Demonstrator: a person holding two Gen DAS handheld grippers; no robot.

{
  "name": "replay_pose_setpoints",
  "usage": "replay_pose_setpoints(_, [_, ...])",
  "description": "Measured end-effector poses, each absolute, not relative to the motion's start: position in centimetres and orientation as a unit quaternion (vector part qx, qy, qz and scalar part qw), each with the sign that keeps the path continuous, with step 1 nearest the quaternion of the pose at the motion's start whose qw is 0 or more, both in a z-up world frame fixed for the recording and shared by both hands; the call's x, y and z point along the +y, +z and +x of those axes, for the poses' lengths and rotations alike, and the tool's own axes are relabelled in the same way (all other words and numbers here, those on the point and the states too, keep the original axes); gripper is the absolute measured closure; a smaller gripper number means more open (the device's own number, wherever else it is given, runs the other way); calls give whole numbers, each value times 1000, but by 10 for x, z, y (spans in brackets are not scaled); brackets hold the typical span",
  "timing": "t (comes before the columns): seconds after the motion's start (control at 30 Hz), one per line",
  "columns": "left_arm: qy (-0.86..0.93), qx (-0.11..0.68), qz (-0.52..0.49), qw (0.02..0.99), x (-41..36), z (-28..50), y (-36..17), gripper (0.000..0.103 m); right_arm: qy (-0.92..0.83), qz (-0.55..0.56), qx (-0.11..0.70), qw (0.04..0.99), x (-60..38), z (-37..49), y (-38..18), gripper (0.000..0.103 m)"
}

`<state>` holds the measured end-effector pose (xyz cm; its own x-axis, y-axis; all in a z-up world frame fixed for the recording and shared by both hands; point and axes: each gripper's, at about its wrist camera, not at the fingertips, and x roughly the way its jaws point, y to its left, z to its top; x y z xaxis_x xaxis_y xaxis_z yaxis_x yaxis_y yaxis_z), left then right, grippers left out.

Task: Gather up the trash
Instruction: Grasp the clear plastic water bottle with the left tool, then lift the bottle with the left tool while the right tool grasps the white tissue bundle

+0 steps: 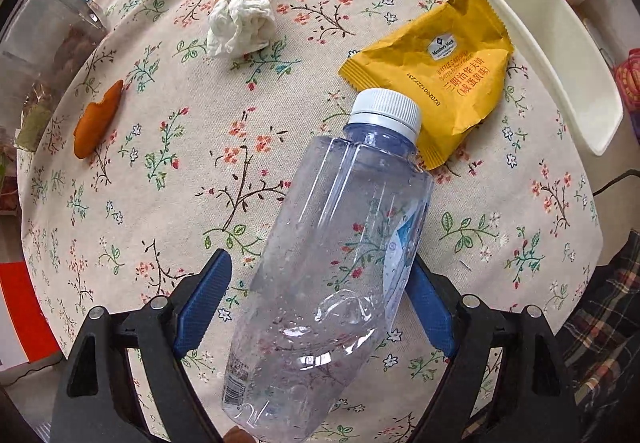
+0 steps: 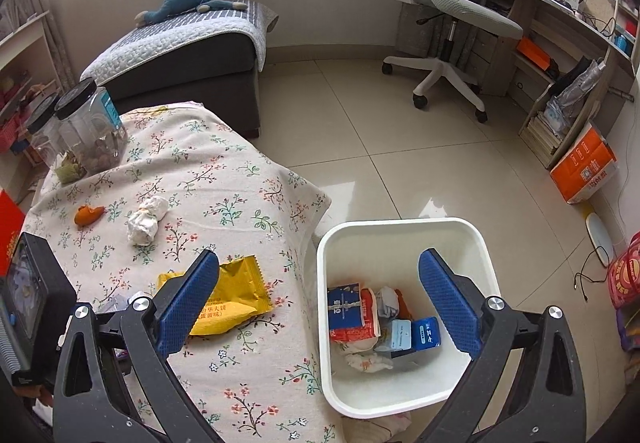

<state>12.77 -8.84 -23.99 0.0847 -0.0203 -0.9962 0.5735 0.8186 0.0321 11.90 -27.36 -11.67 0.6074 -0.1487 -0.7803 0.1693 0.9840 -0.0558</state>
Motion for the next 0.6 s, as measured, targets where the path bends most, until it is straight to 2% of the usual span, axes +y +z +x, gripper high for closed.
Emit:
replay_pose_setpoints(0.23, [-211,627,158,733,-40,124,-223,36,-20,42,484,874,-222,169,-149,7])
replay_pose_setpoints(0.4, [-158,599,77,781,17,141,-196,38,6,88,502,860,-182,205,-175,7])
replay_pose_setpoints(0.6, [-81,557,-15,826,76,170,-162,38,9,87,511,855,-143,236,-205,7])
